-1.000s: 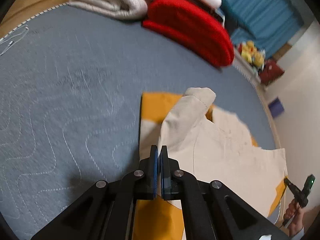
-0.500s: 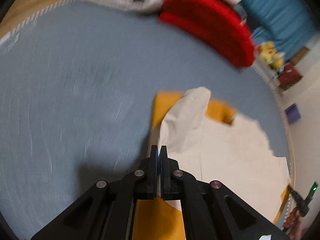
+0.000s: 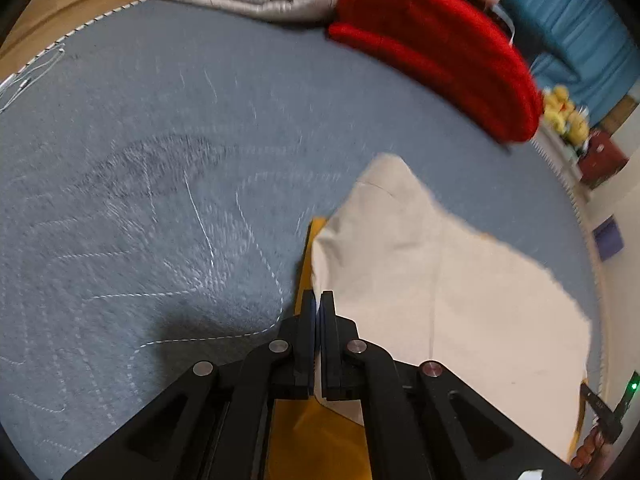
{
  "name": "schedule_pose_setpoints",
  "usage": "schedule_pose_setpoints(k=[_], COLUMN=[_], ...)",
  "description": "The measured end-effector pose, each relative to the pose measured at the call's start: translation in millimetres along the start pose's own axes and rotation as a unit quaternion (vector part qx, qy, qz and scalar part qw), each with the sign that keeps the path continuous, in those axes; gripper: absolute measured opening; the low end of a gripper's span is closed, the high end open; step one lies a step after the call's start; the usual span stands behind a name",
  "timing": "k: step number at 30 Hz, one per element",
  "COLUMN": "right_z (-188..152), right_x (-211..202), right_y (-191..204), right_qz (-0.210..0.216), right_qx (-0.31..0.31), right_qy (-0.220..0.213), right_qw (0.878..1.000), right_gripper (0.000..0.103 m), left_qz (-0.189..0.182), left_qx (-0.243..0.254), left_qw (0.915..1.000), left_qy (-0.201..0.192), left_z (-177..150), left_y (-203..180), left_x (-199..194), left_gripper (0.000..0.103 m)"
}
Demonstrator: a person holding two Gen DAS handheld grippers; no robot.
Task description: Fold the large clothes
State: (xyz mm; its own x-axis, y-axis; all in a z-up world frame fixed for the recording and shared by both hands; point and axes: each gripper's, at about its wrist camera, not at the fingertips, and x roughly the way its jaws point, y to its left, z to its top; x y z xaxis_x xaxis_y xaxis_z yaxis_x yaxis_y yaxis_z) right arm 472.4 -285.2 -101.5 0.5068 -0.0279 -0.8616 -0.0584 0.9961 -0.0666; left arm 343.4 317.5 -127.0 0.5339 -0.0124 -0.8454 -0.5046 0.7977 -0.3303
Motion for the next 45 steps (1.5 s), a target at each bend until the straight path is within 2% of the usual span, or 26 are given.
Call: schedule_pose_setpoints(k=[3,7,9,11,13,15,18,20,22,24,28,29,31,32,34,36,39,40,41,42,43,45], right_z=[0.7,2.4,2.2,3.0,1.3,-4.8,-17.0,-26.0,-40.9,-59.5,-92.5,-102.1,-116.0,-121.9,-124.3,-125.1,-128.3,-131.4,-133.4,-135.0,-141.9,-134.2], right_x=[18.0,22.3,21.7,16.2,8.7,-5.4,-14.8,-20.7,-26.3,-41.9,-57.5,-58.2,-57.3,-56.4,-58.6,-61.9,-66.4,-66.3,-66.7,-68.6,-71.4,-88.0], right_y=[4.1,13.6,14.3,12.8,8.6,-0.2,-14.2,-21.4,-27.0,-31.9,-39.8,-43.4,-50.5,-53.5,-55.8,-56.3,-56.2,-50.6,-50.0,-50.7,-37.7,-42.4], right_qz=[-0.014,-0.033,-0.033,-0.028,-0.009,0.022,0.045,0.052,0.041,0.035,0.025,0.026,0.024,0.026,0.025,0.025,0.025,0.024,0.021,0.019,0.019,0.030], right_qx=[-0.006,-0.022,-0.020,-0.021,-0.018,-0.007,0.005,0.009,0.000,-0.017,-0.038,-0.032,-0.015,-0.009,-0.012,-0.013,-0.020,-0.020,-0.022,-0.024,-0.023,-0.008], right_qy=[0.022,0.020,0.017,0.009,0.015,0.029,0.071,0.104,0.143,0.157,0.188,0.195,0.201,0.205,0.200,0.195,0.195,0.196,0.197,0.196,0.193,0.163], right_qw=[1.000,0.999,0.999,0.999,1.000,0.999,0.996,0.993,0.989,0.987,0.981,0.980,0.979,0.978,0.979,0.980,0.980,0.980,0.980,0.980,0.981,0.986], right_gripper=[0.002,0.002,0.003,0.004,0.011,0.016,0.025,0.034,0.035,0.035,0.035,0.035,0.035,0.035,0.035,0.035,0.034,0.027,0.014,0.007,0.001,0.000], left_qz=[0.017,0.039,0.051,0.042,0.026,0.020,0.002,-0.003,-0.007,-0.024,-0.017,-0.020,0.001,0.002,-0.008,-0.010,-0.033,-0.038,-0.046,-0.054,-0.055,-0.068], left_qx=[0.012,0.020,0.024,0.016,0.015,0.026,0.050,0.067,0.079,0.101,0.140,0.134,0.107,0.092,0.055,0.023,-0.027,-0.030,-0.027,-0.019,-0.011,-0.004], left_qw=[0.9998,0.9990,0.9984,0.9985,0.9989,0.9988,0.9975,0.9946,0.9913,0.9877,0.9854,0.9853,0.9833,0.9857,0.9905,0.9892,0.9789,0.9775,0.9776,0.9784,0.9816,0.9878], left_qy=[0.006,0.007,0.013,0.031,0.037,0.036,0.050,0.079,0.106,0.117,0.096,0.103,0.148,0.142,0.126,0.144,0.200,0.205,0.204,0.199,0.182,0.140], left_z=[-1.1,-0.8,-0.1,3.5,6.5,4.1,-11.1,-22.8,-33.8,-54.6,-101.8,-113.1,-119.9,-117.6,-107.6,-106.3,-114.6,-115.9,-115.7,-114.8,-111.1,-104.6], left_y=[-4.0,-8.9,-12.4,-11.7,-12.7,-14.3,-15.8,-16.1,-21.3,-24.0,-7.0,1.2,18.7,27.1,42.7,56.1,72.5,74.0,73.4,71.7,71.1,70.1], left_x=[11.4,21.1,22.4,18.4,4.9,-17.7,-50.2,-67.1,-82.9,-106.7,-132.1,-127.9,-113.0,-111.3,-110.7,-100.8,-80.8,-77.9,-78.4,-80.8,-87.2,-106.9], left_gripper=[0.000,0.002,0.006,0.008,0.014,0.030,0.034,0.034,0.034,0.034,0.034,0.034,0.033,0.032,0.037,0.041,0.041,0.039,0.022,0.005,0.005,0.002])
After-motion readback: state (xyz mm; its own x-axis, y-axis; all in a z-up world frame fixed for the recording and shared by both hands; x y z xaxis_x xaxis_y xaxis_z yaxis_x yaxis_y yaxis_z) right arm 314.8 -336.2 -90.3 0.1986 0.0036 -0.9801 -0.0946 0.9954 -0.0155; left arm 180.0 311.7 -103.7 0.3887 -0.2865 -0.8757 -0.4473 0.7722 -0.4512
